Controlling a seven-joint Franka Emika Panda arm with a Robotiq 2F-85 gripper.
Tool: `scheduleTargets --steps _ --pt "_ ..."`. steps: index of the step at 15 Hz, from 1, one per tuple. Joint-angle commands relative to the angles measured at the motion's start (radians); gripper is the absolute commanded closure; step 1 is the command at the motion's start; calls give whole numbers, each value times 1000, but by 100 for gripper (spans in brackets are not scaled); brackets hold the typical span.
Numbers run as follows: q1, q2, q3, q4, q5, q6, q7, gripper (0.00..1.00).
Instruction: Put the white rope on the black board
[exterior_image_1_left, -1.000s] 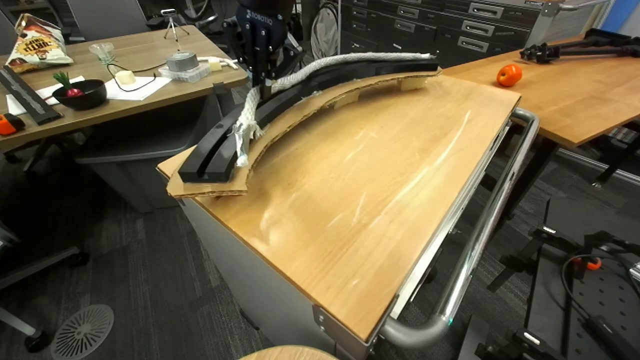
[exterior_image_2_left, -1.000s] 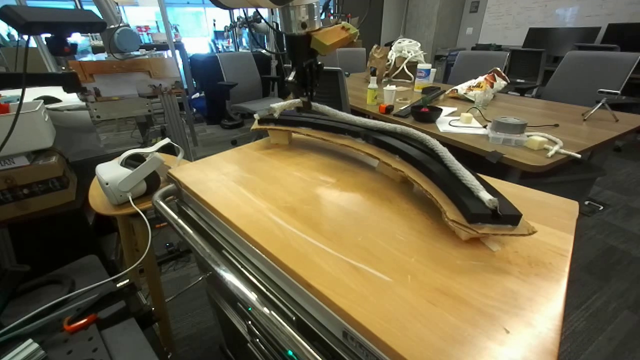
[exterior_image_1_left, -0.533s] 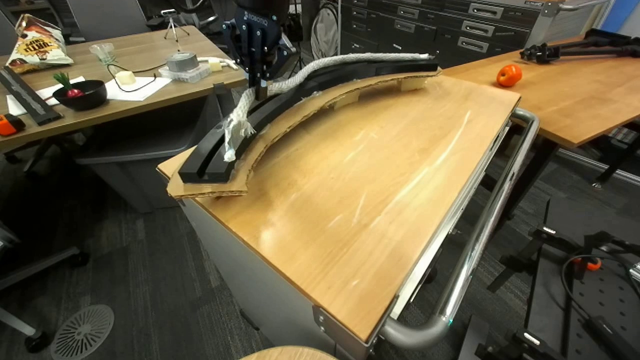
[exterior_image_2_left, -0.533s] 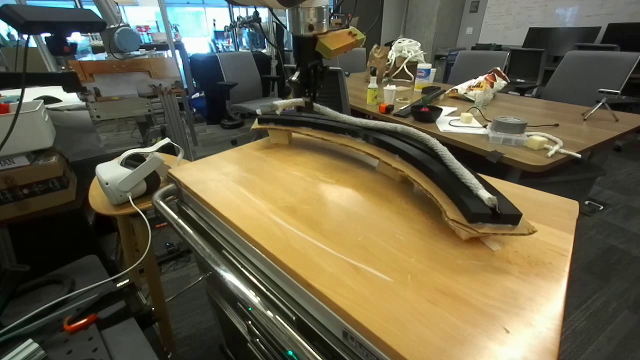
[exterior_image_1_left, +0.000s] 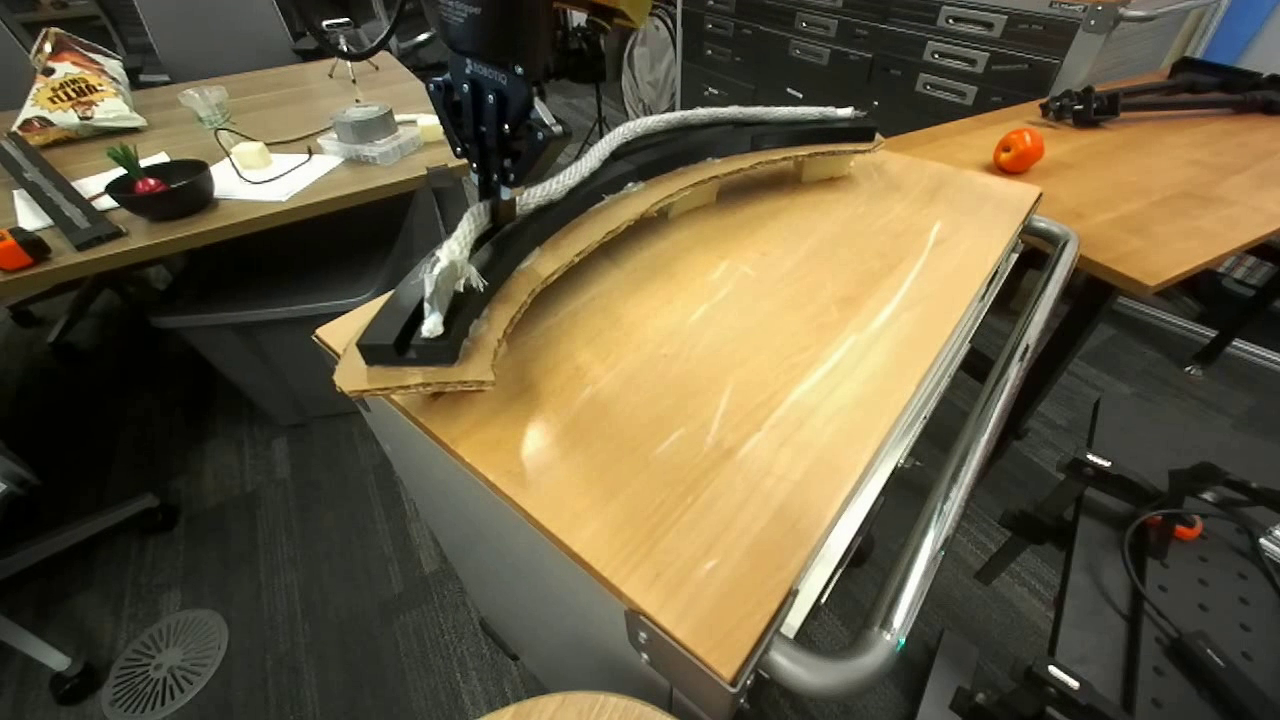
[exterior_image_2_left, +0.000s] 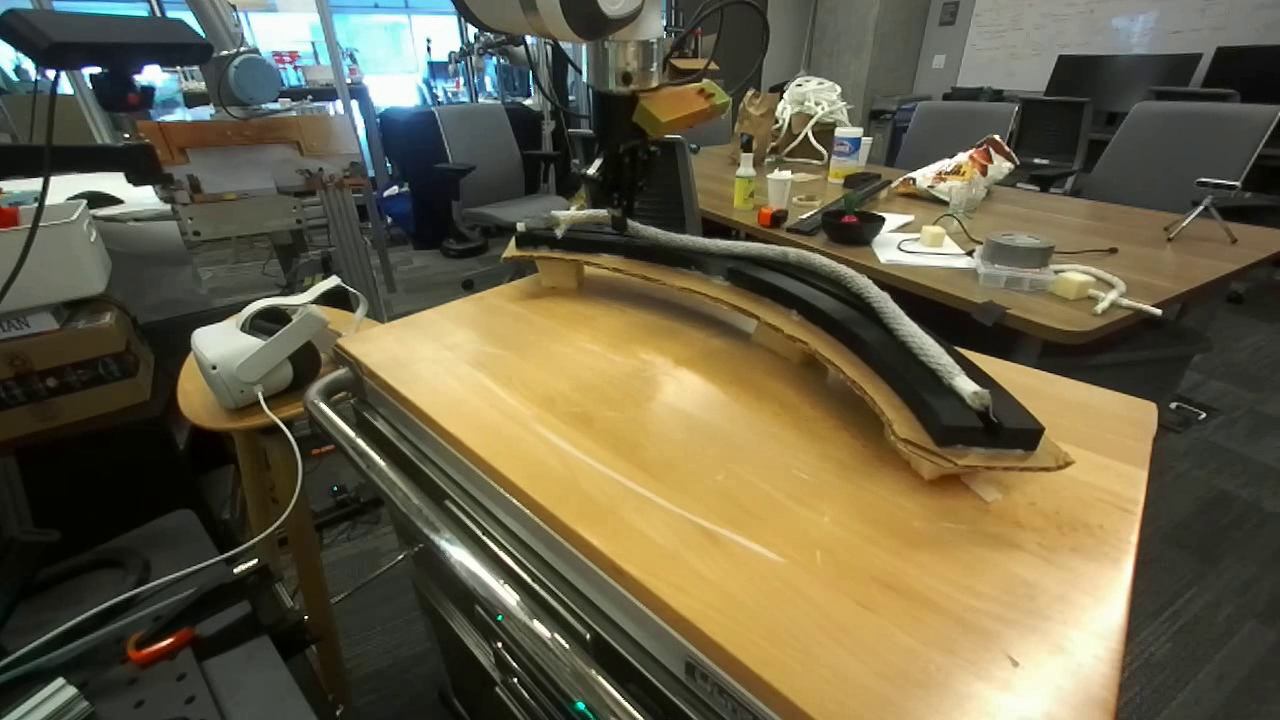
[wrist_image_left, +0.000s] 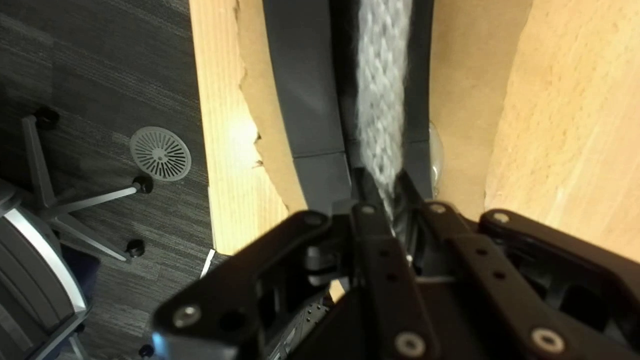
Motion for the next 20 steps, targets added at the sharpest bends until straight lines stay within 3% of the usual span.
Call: scheduleTargets --steps 1,8,10,13,14,16,20 --pt "14 39 -2 79 -18 -48 30 63" --pt "0 42 7 88 1 -83 10 11" --pt "9 36 -5 81 -25 -87 17 0" --pt "55 10 -74 74 -207 -182 90 0" --pt "20 26 -29 56 -141 -123 48 0" --pt "28 23 -47 57 -186 -149 70 0" --pt "-67 -36 -10 53 11 -302 -3 0"
